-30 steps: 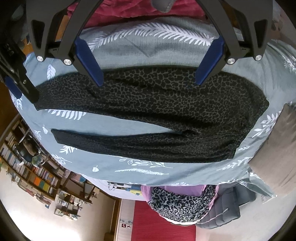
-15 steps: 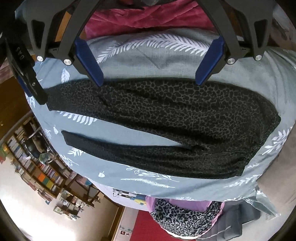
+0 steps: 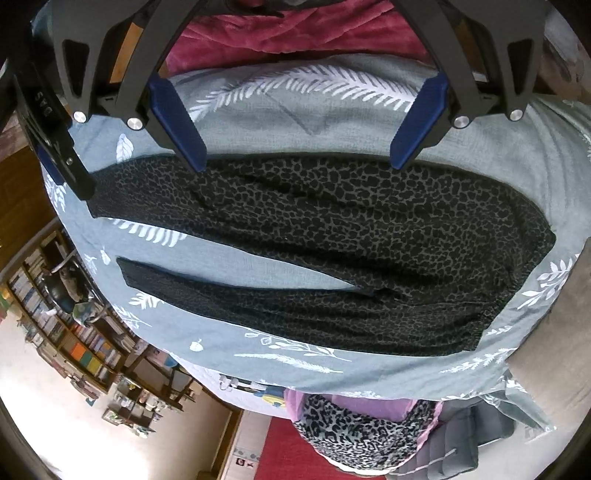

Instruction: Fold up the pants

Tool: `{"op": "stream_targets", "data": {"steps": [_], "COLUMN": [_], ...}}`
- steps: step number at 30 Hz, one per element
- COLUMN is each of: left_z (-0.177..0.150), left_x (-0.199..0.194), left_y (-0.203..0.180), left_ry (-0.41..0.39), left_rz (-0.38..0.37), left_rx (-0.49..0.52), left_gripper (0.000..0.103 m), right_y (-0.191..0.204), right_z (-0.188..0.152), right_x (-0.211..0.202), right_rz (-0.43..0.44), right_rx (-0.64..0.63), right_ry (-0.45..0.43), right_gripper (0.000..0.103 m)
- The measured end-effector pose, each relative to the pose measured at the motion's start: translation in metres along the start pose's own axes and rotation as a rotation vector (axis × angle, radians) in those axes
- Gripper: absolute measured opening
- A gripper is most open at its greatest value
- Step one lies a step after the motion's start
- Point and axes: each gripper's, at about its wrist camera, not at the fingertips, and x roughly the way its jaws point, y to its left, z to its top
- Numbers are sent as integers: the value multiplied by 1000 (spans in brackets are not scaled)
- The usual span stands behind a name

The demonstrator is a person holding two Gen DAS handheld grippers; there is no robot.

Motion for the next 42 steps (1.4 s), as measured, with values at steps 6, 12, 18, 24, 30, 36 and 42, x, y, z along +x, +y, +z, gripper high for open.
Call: {"op": "stream_targets", "data": {"steps": [6,12,18,24,30,36,42], "left_z": [8,23,40,47,54,61,92], "left_x": [3,16,28,41,52,63,73], "left_y": [7,17,27,32,38,47,81], "left_ry": [-47,-73,-76,-63,-51,-38,-42], "left_rz": [83,164,210,231,253,245,281], "left_rx": [18,32,28,33,33,45,-4], "left_gripper": [98,98,98,98,98,98,98], "right_y": [-9,-23,-34,-37,-42,-49,-73], "right_z": [1,12,21,24,27,30,50], "right_x": [8,17,30,44,58,77,98], "right_rz": [-19,-46,-66,-71,-75,-62,-116], "right_rx": [17,31,46,51,66,65,98], "right_ry": [5,-4,-3,15,37,76,65], "right_gripper": [101,101,101,101,101,101,101]}}
